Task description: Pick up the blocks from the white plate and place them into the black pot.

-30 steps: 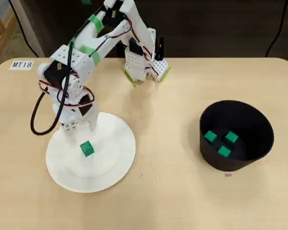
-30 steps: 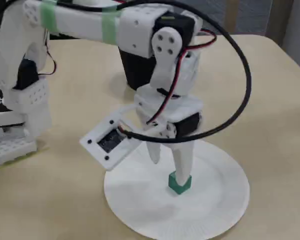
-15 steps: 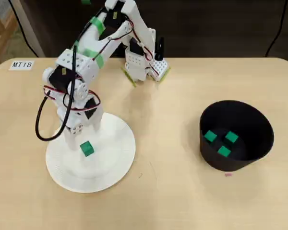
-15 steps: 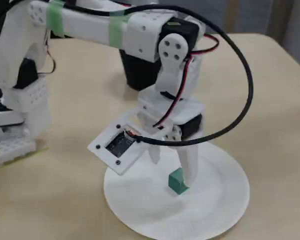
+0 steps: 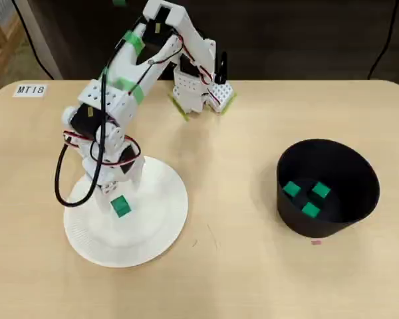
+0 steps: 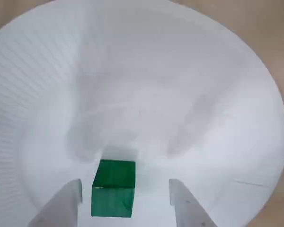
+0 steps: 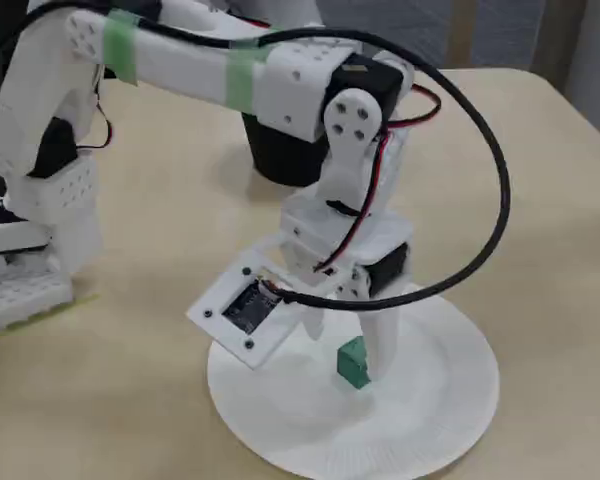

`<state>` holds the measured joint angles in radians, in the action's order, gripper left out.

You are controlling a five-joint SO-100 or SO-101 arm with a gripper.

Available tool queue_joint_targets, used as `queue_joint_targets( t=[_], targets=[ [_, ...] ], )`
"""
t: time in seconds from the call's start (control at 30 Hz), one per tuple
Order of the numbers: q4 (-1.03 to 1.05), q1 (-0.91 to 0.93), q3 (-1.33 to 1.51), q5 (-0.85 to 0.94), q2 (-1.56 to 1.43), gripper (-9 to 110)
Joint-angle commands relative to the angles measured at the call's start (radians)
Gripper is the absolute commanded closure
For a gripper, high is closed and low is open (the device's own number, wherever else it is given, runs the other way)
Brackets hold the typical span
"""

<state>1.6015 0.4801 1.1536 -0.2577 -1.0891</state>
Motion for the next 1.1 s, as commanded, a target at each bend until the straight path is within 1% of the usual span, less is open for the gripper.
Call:
queue_joint_targets(
  t=[0.0,0.27,0.37,0.43,0.7,0.93,1.07],
  targets=[
    [-0.021,-0.014,-0.015,0.008,-0.003,76],
    [-0.067,-0.017,-0.017,0.000,0.020,85],
    [-0.080,-0.014,-0.040,-0.006,0.043,94],
    [-0.078,-0.011,-0.071,-0.017,0.069,104],
    [-0.084,-0.028,-0.156,0.034,0.063,104],
    [-0.149,-0.051,-0.304,0.074,-0.049,104],
    [-0.193,-0.098,-0.431,0.141,-0.123,104]
  ],
)
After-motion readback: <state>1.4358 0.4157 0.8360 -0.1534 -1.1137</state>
